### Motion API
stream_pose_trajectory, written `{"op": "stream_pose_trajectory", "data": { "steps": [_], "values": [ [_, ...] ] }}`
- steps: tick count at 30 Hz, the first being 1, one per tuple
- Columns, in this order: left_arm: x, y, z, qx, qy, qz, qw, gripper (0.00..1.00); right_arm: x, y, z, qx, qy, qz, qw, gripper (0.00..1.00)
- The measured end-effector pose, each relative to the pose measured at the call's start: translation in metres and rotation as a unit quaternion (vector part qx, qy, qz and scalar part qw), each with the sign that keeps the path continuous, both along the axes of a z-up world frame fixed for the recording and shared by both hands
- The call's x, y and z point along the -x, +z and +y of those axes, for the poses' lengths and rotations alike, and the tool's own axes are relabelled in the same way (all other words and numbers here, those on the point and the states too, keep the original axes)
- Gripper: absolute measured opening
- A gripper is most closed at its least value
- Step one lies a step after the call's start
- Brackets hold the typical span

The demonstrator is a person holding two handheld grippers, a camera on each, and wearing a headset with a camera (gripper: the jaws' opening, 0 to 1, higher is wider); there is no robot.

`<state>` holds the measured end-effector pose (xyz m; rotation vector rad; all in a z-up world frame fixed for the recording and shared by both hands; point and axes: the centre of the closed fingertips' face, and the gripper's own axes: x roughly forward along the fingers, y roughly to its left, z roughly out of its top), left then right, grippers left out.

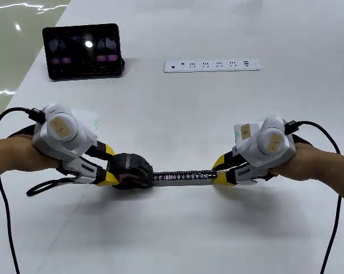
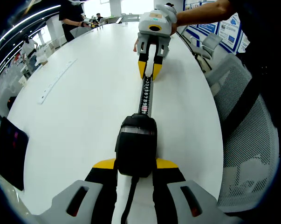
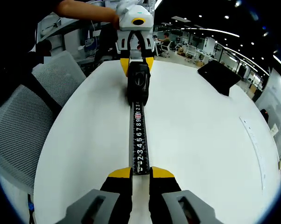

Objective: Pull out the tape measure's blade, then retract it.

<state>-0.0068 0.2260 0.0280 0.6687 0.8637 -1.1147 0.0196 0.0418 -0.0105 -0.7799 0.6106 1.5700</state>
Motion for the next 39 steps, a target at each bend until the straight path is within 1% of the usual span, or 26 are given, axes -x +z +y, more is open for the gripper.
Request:
{"op": "stream_pose_trajectory", "data": {
  "steps": [9, 14, 26, 39],
  "values": [
    [0.0, 0.0, 0.0, -0.002, 0.001, 0.002, 1.0, 0.23, -0.005, 0.001, -0.021, 0.008, -0.005, -0.005, 0.9999, 0.09],
    [0.0, 0.0, 0.0, -0.003, 0.001, 0.002, 1.0, 0.23, -0.006, 0.002, -0.031, 0.011, -0.011, -0.004, 0.9999, 0.09],
    [0.0, 0.0, 0.0, -0.006, 0.001, 0.003, 1.0, 0.23, -0.008, 0.003, -0.059, 0.021, -0.021, -0.002, 0.9996, 0.09],
    [0.001, -0.001, 0.0, -0.008, -0.002, 0.004, 1.0, 0.23, -0.006, 0.004, -0.083, 0.034, -0.033, 0.003, 0.9989, 0.09]
  ]
}}
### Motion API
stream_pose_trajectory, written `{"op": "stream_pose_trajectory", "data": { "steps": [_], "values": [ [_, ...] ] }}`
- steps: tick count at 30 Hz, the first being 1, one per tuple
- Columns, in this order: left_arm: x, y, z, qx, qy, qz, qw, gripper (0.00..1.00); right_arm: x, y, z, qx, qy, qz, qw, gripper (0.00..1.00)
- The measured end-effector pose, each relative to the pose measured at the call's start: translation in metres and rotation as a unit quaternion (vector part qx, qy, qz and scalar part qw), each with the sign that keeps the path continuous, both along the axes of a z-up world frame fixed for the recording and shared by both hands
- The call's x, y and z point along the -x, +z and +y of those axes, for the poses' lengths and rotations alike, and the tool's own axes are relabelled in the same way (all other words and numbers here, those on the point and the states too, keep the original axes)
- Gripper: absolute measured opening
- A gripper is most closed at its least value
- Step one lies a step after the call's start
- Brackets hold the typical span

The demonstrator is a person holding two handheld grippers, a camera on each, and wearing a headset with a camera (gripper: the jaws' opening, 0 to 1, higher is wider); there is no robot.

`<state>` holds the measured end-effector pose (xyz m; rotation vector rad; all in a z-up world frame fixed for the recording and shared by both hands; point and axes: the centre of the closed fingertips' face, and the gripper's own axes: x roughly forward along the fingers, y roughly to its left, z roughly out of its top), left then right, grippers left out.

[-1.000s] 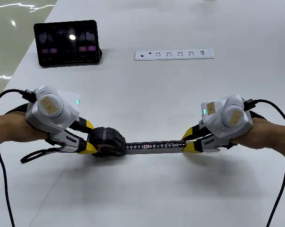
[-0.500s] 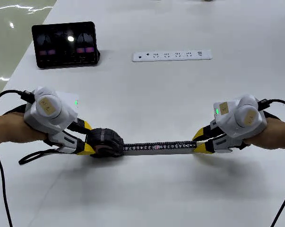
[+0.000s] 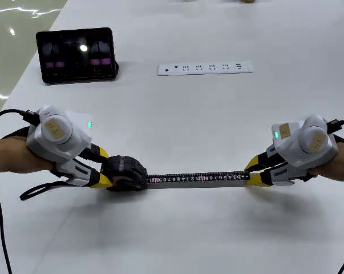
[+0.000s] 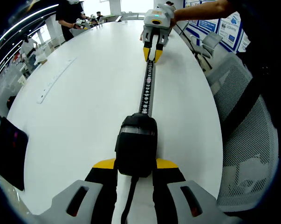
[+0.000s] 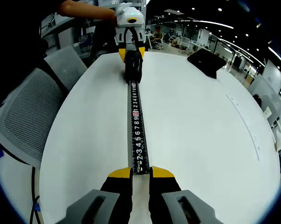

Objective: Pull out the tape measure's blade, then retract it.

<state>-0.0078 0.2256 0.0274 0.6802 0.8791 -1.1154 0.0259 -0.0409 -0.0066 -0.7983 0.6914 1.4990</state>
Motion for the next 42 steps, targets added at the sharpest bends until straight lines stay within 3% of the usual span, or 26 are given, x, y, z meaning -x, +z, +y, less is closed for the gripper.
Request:
{"op": "stream_pose_trajectory", "data": {
  "steps": [18, 37, 42],
  "values": [
    [0.0009, 0.0012, -0.0019, -0.01, -0.002, -0.006, 0.9999, 0.23, 0.0012, 0.0, -0.0046, 0.015, -0.007, -0.003, 0.9999, 0.1],
    [-0.0007, 0.0011, -0.0016, -0.025, -0.003, -0.015, 0.9996, 0.24, -0.0008, -0.0042, -0.0076, 0.059, 0.007, -0.017, 0.9981, 0.13],
    [-0.0006, 0.0028, -0.0011, -0.022, 0.004, -0.015, 0.9996, 0.24, -0.0018, -0.0028, -0.009, 0.06, 0.005, -0.02, 0.998, 0.16]
  ]
}}
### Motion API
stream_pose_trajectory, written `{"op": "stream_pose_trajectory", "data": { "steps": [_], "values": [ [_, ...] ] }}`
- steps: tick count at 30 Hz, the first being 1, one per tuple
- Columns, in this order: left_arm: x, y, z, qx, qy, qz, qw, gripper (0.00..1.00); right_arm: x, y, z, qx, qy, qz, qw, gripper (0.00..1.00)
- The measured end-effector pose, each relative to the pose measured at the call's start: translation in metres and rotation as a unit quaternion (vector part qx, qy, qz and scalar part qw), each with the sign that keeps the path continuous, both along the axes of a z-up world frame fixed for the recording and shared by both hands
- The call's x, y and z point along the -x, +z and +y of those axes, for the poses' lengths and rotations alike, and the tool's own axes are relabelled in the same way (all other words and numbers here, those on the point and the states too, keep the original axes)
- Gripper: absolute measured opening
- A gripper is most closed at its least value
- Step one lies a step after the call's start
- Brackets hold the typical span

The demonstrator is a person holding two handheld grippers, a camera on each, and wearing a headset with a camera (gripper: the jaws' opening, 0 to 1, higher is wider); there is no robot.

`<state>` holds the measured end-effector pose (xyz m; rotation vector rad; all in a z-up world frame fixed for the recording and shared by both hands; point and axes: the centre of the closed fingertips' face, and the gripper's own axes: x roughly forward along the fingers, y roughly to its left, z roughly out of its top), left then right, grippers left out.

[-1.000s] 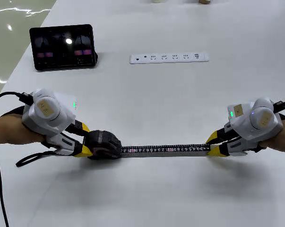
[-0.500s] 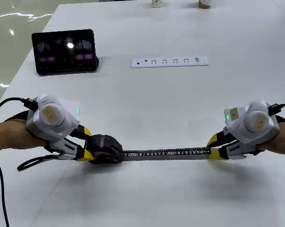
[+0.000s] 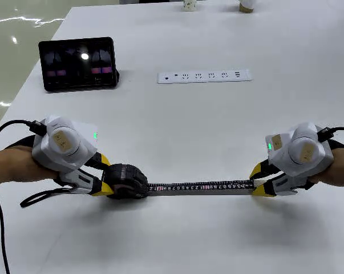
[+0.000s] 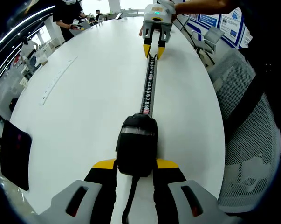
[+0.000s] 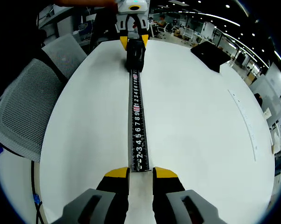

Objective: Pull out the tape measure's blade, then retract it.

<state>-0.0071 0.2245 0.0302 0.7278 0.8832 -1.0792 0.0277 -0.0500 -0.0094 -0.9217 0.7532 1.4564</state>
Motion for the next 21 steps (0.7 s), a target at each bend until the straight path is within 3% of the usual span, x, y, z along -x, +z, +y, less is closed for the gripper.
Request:
{"op": "stream_pose_trajectory", "data": {
  "steps": [6, 21],
  "values": [
    [0.0, 0.003, 0.001, 0.001, 0.007, -0.002, 1.0, 0.25, 0.0, 0.003, -0.002, 0.0, -0.007, -0.002, 1.0, 0.21],
    [0.014, 0.007, 0.012, 0.003, 0.034, -0.003, 0.9994, 0.41, 0.012, 0.01, -0.018, -0.006, -0.049, 0.0, 0.9988, 0.32]
  ]
}}
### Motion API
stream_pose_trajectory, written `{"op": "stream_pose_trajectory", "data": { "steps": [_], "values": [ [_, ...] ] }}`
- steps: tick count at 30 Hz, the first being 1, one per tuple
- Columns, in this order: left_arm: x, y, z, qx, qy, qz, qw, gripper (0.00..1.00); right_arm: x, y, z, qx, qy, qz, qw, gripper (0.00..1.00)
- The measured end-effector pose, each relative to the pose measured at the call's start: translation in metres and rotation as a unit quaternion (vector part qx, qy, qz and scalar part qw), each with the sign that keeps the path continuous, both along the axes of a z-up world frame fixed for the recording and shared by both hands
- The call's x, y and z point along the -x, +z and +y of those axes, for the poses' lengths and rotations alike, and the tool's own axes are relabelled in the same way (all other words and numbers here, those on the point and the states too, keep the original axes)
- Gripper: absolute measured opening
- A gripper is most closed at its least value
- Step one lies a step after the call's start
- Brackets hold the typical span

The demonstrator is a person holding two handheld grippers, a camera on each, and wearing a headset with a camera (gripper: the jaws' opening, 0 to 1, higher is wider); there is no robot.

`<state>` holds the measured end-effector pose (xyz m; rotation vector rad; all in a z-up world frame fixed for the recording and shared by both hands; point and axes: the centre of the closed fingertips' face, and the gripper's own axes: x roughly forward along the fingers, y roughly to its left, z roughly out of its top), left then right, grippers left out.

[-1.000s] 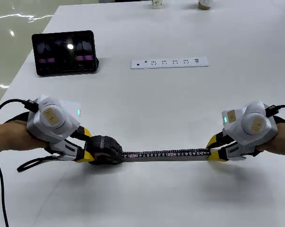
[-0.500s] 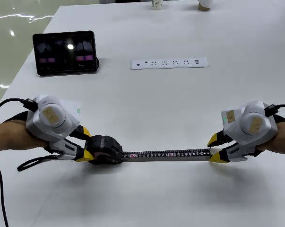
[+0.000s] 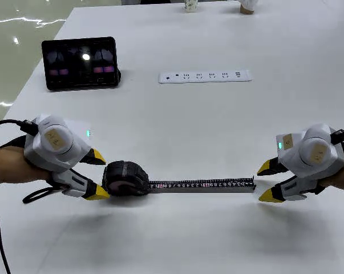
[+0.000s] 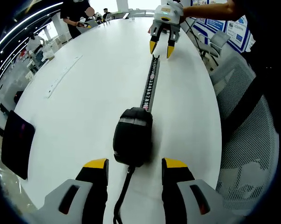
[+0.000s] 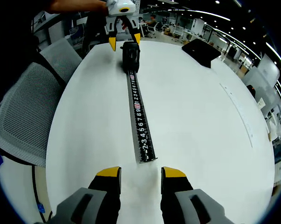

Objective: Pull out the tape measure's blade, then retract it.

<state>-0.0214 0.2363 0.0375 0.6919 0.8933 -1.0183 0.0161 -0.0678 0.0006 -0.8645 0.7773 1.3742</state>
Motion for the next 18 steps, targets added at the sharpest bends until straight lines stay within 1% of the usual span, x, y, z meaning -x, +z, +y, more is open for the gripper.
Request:
{"op": "stream_pose_trajectory", "data": {
  "steps": [2, 5, 10, 14, 18],
  "values": [
    [0.003, 0.002, 0.001, 0.007, 0.012, 0.0, 0.9999, 0.44, 0.003, 0.001, -0.002, -0.006, -0.009, 0.006, 0.9999, 0.34],
    [0.006, 0.004, 0.001, 0.02, 0.031, 0.0, 0.9993, 0.49, 0.007, 0.004, -0.005, -0.011, -0.017, 0.005, 0.9998, 0.35],
    [0.015, 0.004, 0.001, 0.032, 0.046, -0.002, 0.9984, 0.54, 0.016, 0.006, -0.008, -0.021, -0.034, 0.01, 0.9992, 0.39],
    [0.021, 0.005, 0.001, 0.044, 0.063, -0.001, 0.997, 0.57, 0.022, 0.007, -0.009, -0.029, -0.048, 0.014, 0.9983, 0.42],
    [0.027, 0.005, 0.0, 0.051, 0.073, 0.002, 0.996, 0.59, 0.029, 0.008, -0.011, -0.037, -0.062, 0.018, 0.9973, 0.44]
  ]
}}
